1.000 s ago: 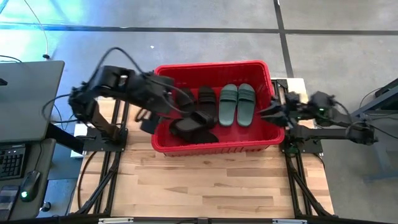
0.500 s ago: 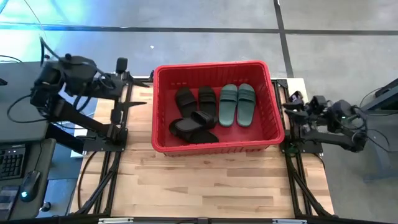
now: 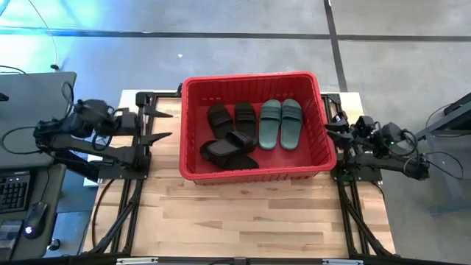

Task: Pick and place slides into bin
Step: Return to Home Position

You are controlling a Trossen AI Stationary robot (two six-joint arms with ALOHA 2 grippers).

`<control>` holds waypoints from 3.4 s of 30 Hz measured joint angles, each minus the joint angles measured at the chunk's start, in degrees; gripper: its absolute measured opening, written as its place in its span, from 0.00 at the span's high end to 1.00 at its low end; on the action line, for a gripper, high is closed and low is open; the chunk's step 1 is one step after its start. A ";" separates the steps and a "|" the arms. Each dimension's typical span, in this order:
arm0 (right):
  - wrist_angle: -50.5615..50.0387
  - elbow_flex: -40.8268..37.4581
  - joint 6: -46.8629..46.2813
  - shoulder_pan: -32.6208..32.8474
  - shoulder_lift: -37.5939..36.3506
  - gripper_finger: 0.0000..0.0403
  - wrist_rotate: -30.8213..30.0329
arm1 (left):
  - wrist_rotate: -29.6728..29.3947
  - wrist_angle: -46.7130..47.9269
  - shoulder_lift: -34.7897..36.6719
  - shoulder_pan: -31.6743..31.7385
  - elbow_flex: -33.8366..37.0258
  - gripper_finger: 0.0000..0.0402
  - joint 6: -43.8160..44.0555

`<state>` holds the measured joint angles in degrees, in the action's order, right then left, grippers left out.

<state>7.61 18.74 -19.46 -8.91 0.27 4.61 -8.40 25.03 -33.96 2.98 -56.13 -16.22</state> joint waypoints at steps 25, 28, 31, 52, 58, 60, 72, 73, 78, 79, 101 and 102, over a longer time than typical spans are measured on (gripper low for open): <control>30.11 -16.93 -1.22 0.00 0.02 0.70 -1.16 | -0.45 -18.53 29.44 0.00 30.75 0.43 -1.34; 28.92 -16.93 -1.63 0.00 0.02 0.70 -2.05 | 0.22 -21.75 30.94 0.00 33.76 0.43 -1.24; 27.21 -16.91 -3.39 -0.02 0.02 0.70 -4.14 | 0.26 -25.06 31.99 0.00 36.85 0.43 -0.56; 22.32 -16.89 -4.07 -0.01 0.02 0.70 -6.00 | 3.54 -46.04 32.37 0.00 53.53 0.43 3.78; 21.24 -16.89 -5.14 0.00 0.02 0.70 -5.95 | 4.50 -46.10 32.37 0.00 54.98 0.43 5.08; 20.87 -16.89 -5.14 0.00 0.02 0.70 -5.91 | 4.57 -46.09 32.37 0.02 55.18 0.43 5.45; 14.86 -16.86 -4.50 0.00 0.02 0.70 -5.91 | 6.51 -40.65 32.35 0.00 55.18 0.43 6.16; 14.41 -16.78 -4.63 0.00 0.02 0.70 -5.91 | 6.52 -39.69 32.35 0.01 55.18 0.43 6.69; 13.40 -16.58 -11.35 -0.04 0.00 0.70 -6.03 | 6.53 -37.61 32.35 0.00 55.18 0.43 6.65; 13.40 -16.58 -12.42 -0.04 0.00 0.70 -5.99 | 6.52 -37.53 32.35 0.00 55.18 0.43 6.08; 12.77 -16.91 2.83 -0.02 0.02 0.70 -5.93 | 6.42 -31.41 32.51 0.00 55.29 0.43 4.48; 12.76 -16.92 3.28 -0.02 0.02 0.70 -5.93 | 6.42 -32.06 32.51 0.00 55.36 0.43 4.42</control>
<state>20.38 1.82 -16.18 -8.93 0.30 -1.32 -1.98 -7.04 -1.45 2.98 -0.77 -11.80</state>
